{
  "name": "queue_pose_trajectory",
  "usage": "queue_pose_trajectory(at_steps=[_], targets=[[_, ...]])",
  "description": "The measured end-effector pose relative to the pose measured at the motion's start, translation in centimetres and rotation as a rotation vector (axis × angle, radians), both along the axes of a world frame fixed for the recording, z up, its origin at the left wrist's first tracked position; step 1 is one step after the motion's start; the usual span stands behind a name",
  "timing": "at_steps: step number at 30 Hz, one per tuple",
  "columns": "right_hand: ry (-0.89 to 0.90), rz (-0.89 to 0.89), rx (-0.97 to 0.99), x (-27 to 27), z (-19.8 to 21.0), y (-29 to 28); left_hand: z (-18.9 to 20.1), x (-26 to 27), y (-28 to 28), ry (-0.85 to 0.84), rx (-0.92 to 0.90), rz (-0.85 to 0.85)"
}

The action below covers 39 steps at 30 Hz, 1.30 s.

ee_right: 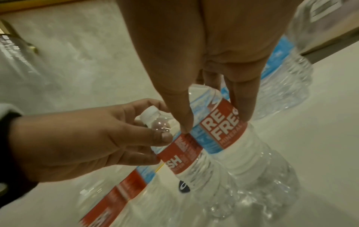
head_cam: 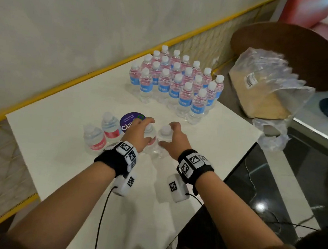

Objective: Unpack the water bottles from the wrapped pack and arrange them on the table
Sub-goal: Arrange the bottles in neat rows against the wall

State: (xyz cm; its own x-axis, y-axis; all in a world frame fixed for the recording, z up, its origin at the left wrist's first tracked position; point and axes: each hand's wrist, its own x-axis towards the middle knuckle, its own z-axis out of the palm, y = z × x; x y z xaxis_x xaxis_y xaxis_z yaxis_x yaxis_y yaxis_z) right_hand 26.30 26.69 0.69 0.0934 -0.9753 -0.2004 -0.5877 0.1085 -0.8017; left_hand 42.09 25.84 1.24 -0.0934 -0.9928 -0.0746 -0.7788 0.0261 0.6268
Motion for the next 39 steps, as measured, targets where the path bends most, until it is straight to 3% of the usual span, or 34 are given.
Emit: queue_pose_trajectory(at_steps=[6, 12, 17, 25, 32, 39], targets=[[-0.037, -0.055, -0.007, -3.3, -0.7, -6.2, -0.8, -2.3, -6.7, 0.064, -0.034, 0.023], [-0.193, -0.19, 0.021, -3.9, -2.1, -10.0, -4.1, -1.8, -9.8, 0.342, 0.026, 0.198], [-0.201, -0.185, -0.025, -2.2, -3.8, -12.4, -6.5, -1.0, -11.4, 0.36, 0.123, 0.212], [-0.229, -0.27, 0.088, 0.2, -6.3, -14.0, -7.8, -0.5, -14.3, 0.424, 0.068, 0.334], [-0.145, -0.256, 0.08, 0.1, -5.7, -15.2, -8.6, -0.3, -15.3, 0.426, 0.045, 0.508], [-0.19, -0.275, 0.051, 0.1, -5.5, -15.1, -8.4, -0.8, -16.0, 0.481, -0.048, 0.514]])
